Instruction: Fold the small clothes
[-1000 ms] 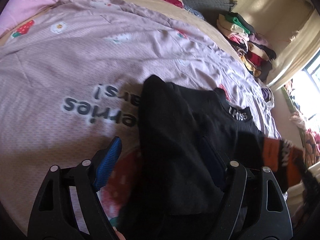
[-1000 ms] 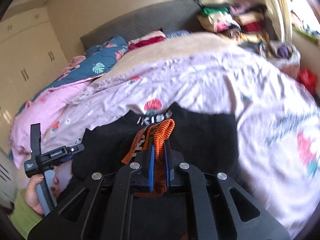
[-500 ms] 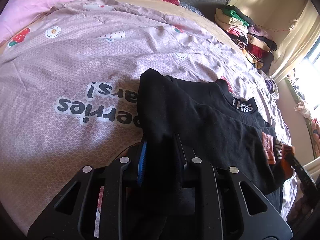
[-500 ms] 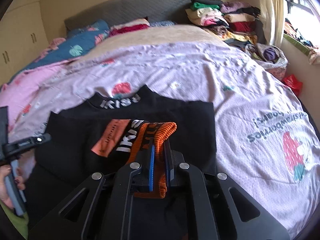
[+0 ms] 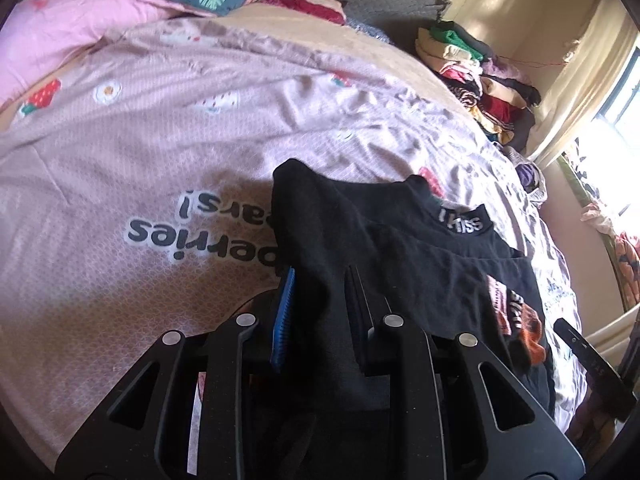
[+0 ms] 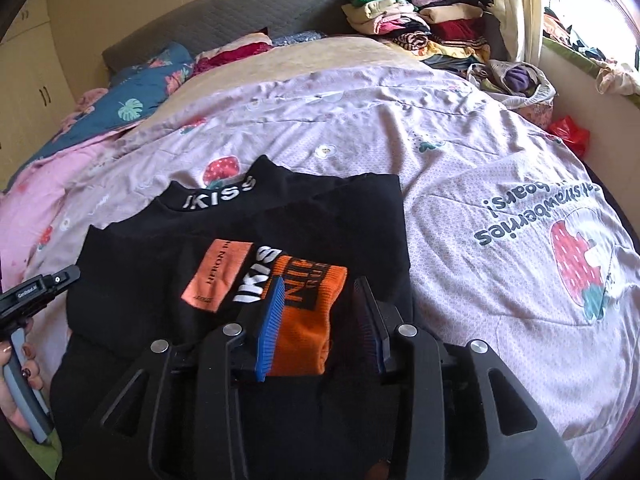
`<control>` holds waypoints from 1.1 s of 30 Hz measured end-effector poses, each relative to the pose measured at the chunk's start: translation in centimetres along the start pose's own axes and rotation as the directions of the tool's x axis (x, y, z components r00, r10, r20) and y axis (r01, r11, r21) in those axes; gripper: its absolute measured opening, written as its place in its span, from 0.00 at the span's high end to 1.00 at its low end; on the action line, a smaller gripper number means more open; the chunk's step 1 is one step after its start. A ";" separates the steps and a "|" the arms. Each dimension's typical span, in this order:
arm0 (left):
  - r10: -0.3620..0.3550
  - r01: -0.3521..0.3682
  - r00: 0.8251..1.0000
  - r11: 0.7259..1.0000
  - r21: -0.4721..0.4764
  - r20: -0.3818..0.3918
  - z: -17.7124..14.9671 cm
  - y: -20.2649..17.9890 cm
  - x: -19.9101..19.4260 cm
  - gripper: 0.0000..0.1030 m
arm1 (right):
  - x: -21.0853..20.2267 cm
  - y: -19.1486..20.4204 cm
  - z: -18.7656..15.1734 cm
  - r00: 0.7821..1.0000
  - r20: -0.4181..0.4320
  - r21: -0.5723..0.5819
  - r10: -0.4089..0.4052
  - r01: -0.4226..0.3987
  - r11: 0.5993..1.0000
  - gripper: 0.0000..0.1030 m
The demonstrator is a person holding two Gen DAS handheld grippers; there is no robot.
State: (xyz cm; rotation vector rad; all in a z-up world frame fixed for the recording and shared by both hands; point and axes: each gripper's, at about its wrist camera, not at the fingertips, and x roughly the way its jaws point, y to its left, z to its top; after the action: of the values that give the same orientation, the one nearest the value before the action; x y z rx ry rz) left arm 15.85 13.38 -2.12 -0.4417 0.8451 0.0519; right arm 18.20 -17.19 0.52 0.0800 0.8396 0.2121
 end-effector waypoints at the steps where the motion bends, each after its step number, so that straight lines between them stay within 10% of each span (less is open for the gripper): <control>1: -0.003 0.003 1.000 1.000 0.009 0.006 0.0 -0.3 -0.3 0.84 | -0.2 0.1 0.0 1.000 0.002 -0.002 0.008 -0.008 1.000 0.66; 33: -0.046 0.071 0.986 0.986 0.149 -0.161 -3.8 -3.5 2.0 0.70 | 4.8 7.1 -1.6 0.983 -0.166 -0.211 0.075 -0.110 0.971 0.58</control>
State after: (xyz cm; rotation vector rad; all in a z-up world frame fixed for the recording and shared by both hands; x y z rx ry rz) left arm 15.28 8.47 -4.55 -0.3277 0.9834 -0.1039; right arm 19.04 -9.20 -2.98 -0.1060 0.9655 0.4023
